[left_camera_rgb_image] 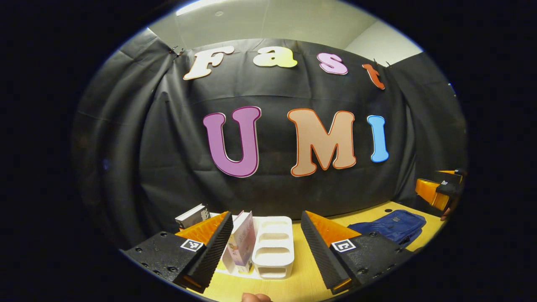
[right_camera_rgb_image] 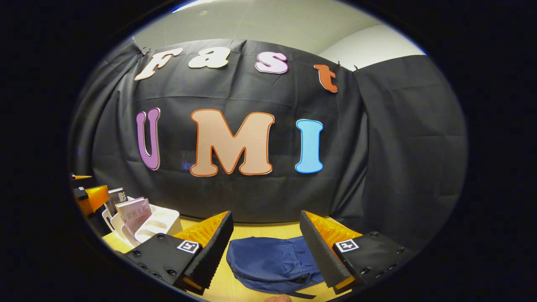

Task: Open the schoolbag, grab two books from the bookshelf and put them into the schoolbag.

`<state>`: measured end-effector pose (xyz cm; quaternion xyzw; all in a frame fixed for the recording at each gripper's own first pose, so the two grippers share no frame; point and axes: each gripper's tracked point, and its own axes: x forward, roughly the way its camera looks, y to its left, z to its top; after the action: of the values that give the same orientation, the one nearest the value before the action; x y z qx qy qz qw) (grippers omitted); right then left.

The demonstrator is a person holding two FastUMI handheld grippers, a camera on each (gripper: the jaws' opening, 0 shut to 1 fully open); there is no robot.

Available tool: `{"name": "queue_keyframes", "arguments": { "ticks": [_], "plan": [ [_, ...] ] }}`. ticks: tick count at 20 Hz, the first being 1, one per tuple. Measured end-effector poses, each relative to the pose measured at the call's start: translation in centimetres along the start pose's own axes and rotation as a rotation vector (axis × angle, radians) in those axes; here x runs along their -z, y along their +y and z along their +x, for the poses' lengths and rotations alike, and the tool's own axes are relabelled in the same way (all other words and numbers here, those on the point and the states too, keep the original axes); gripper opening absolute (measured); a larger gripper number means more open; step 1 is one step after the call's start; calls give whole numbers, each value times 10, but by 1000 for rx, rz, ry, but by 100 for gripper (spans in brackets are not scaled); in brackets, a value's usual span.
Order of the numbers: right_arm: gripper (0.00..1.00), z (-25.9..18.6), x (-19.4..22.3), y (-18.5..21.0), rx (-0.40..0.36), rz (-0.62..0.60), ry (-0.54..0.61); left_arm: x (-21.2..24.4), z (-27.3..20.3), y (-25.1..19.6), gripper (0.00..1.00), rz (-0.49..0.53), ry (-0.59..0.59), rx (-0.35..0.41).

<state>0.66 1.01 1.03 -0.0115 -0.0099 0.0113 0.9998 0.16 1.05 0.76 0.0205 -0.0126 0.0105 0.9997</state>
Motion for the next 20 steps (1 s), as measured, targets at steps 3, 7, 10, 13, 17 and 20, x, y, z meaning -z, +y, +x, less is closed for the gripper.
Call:
{"name": "queue_keyframes", "arguments": {
  "ticks": [3,7,10,13,17,20],
  "plan": [
    [100,-2,0,-1,-5,-8,-1,-3,1,-2,93,6,-7,2],
    [99,0,0,-1,-10,-18,2,-5,1,-5,94,10,-12,6],
    [99,3,0,0,-16,-53,3,-4,2,-3,96,21,-15,3],
    [100,8,9,8,-46,-108,36,-6,1,2,100,27,-21,-11],
    [99,20,20,19,-83,-169,83,-4,4,14,96,29,-17,-39],
    [100,32,27,30,-119,-213,99,-3,3,24,96,29,-18,-65]
  ]
}}
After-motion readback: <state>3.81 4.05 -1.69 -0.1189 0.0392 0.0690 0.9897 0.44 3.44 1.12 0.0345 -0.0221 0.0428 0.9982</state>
